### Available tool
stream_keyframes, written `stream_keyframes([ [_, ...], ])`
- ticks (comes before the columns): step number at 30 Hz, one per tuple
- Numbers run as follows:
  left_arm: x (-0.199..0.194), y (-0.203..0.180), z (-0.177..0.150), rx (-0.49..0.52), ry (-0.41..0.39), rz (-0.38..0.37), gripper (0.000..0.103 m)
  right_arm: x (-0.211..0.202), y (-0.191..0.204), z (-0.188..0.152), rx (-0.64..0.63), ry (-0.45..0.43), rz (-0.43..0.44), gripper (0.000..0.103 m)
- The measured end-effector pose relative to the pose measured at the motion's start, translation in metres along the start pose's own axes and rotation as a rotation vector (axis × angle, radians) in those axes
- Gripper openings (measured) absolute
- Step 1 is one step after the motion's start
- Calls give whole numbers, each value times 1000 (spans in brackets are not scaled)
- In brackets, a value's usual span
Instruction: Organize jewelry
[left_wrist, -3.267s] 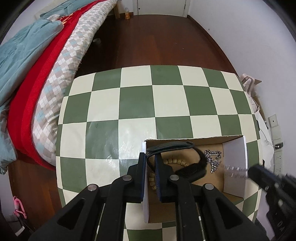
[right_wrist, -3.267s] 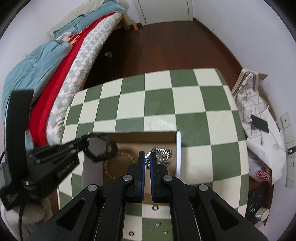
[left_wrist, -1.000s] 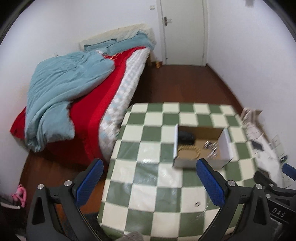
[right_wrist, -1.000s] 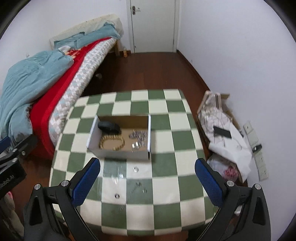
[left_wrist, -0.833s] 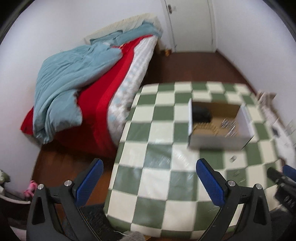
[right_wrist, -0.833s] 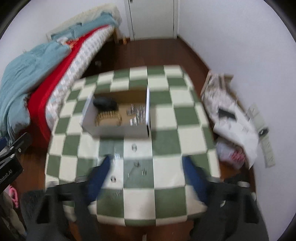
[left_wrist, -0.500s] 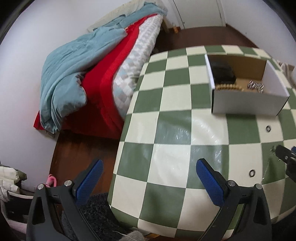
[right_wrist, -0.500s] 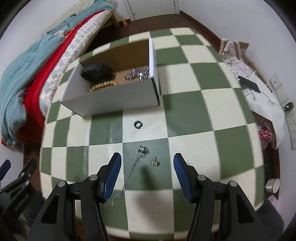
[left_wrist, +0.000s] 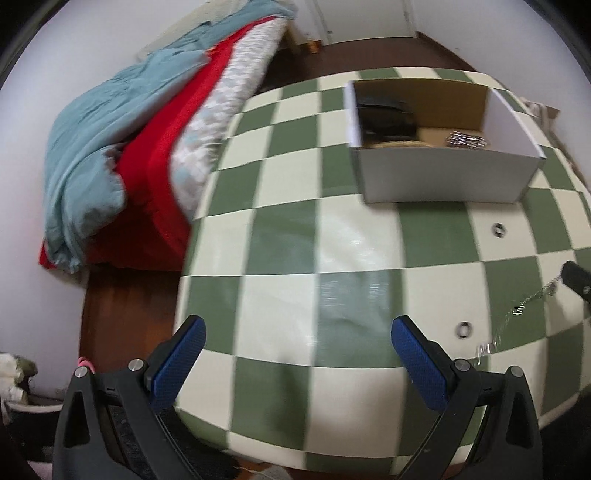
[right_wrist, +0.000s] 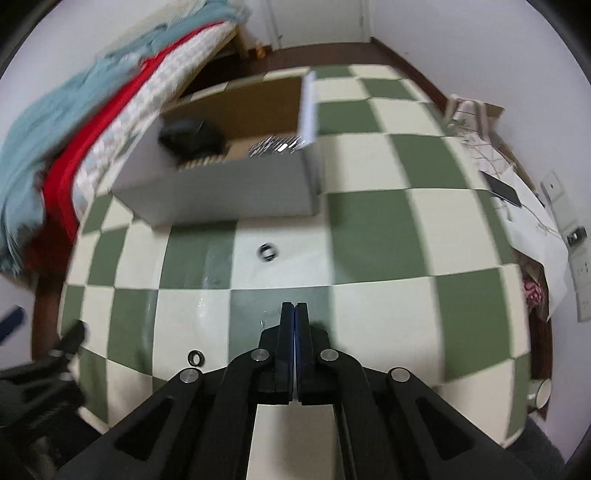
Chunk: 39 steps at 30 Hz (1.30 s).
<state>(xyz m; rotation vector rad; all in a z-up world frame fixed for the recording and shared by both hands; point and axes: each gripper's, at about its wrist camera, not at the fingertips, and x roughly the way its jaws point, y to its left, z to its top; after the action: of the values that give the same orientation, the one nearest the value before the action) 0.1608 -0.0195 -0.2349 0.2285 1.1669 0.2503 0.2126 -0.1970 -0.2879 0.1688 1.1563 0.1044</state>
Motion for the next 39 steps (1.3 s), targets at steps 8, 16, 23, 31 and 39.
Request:
stream_keyframes([
  [8, 10, -53, -3, 101, 45, -146, 102, -24, -62, -11, 109, 6, -38, 0],
  [16, 19, -79, -11, 151, 70, -198, 71, -7, -85, -24, 150, 50, -66, 0],
  [23, 10, -84, -7, 159, 67, -256, 10, -3, -88, -26, 152, 57, -63, 0],
  [31, 6, -71, -6, 133, 46, -247, 9, -12, -79, -22, 129, 34, -54, 0],
  [39, -24, -43, 3, 74, -28, -253, 9, -44, -60, -10, 101, -24, 2, 0],
])
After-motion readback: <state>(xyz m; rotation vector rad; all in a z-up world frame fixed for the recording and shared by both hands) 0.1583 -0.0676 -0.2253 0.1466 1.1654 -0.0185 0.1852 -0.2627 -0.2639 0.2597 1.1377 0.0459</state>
